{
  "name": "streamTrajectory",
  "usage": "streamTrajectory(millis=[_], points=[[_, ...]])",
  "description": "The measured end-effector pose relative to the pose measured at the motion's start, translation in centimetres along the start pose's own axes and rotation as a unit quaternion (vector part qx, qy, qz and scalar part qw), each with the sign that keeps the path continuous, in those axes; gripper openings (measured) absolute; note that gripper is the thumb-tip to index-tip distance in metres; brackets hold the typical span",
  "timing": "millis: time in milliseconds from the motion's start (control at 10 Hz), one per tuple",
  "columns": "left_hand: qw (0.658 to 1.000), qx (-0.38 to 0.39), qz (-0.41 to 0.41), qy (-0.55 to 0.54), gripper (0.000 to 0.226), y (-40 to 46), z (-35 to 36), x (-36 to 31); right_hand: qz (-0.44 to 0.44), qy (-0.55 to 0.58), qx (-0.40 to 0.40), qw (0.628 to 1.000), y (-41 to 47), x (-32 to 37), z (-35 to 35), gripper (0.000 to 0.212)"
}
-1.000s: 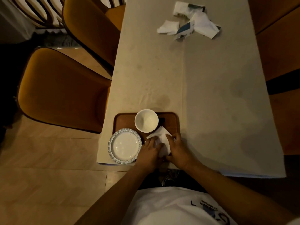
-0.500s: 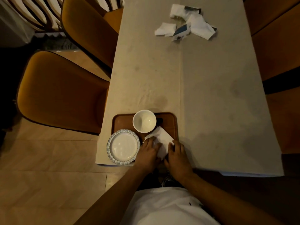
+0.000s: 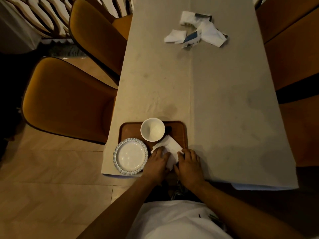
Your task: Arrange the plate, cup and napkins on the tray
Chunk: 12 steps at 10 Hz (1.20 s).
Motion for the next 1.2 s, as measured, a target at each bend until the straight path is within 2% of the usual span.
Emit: streamTrajectory(millis=[100, 200, 300, 400, 600, 700, 800, 1000, 1200], points=[[0.999, -0.014, -0.003, -0.037, 0.058, -0.6, -0.5, 0.0, -0.015, 0.008, -0.008, 1.0, 0.2, 0.3, -0.2, 0.063], [0.994, -0.074, -0.027, -0.075, 0.046, -1.8, -1.5, 0.8, -0.055, 0.002, -0.001, 0.998, 0.6, 0.7, -0.4, 0.066], [0.991, -0.108, -0.033, -0.073, 0.043, -2.6, -2.2, 1.8, -0.071, -0.002, 0.018, 0.997, 0.7, 1.1, -0.3, 0.067], [0.99, -0.129, -0.039, -0.045, 0.051, -2.8, -3.7, 4.0, -0.11, -0.03, 0.042, 0.993, 0.6, 1.6, -0.3, 0.071], [0.995, -0.027, -0.09, 0.025, 0.079, -1.8, -4.9, 9.9, -0.086, -0.041, 0.052, 0.994, 0.8, 2.7, -0.5, 0.073], [0.996, -0.012, -0.09, 0.023, 0.083, -1.2, -5.2, 11.0, -0.062, -0.041, 0.057, 0.996, 1.3, 3.1, -0.5, 0.073], [0.996, -0.002, -0.082, 0.02, 0.083, -0.3, -5.7, 11.0, -0.031, -0.037, 0.1, 0.994, 2.1, 3.6, -0.3, 0.073], [0.996, 0.009, -0.071, 0.052, 0.081, -0.6, -6.2, 10.2, 0.001, -0.005, 0.133, 0.991, 3.0, 4.4, -0.6, 0.071], [0.992, 0.041, -0.108, 0.048, 0.079, -1.1, -6.5, 9.8, 0.014, 0.028, 0.156, 0.987, 3.6, 4.8, -2.2, 0.068]])
Point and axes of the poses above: each hand's wrist, its own y-axis towards the middle knuckle, its own z-axis out of the palm, x = y × z, the point moved 3 cm from there along y, towards the middle knuckle, and after that the axes turned 14 degrees about -z, right-handed, at the moved point
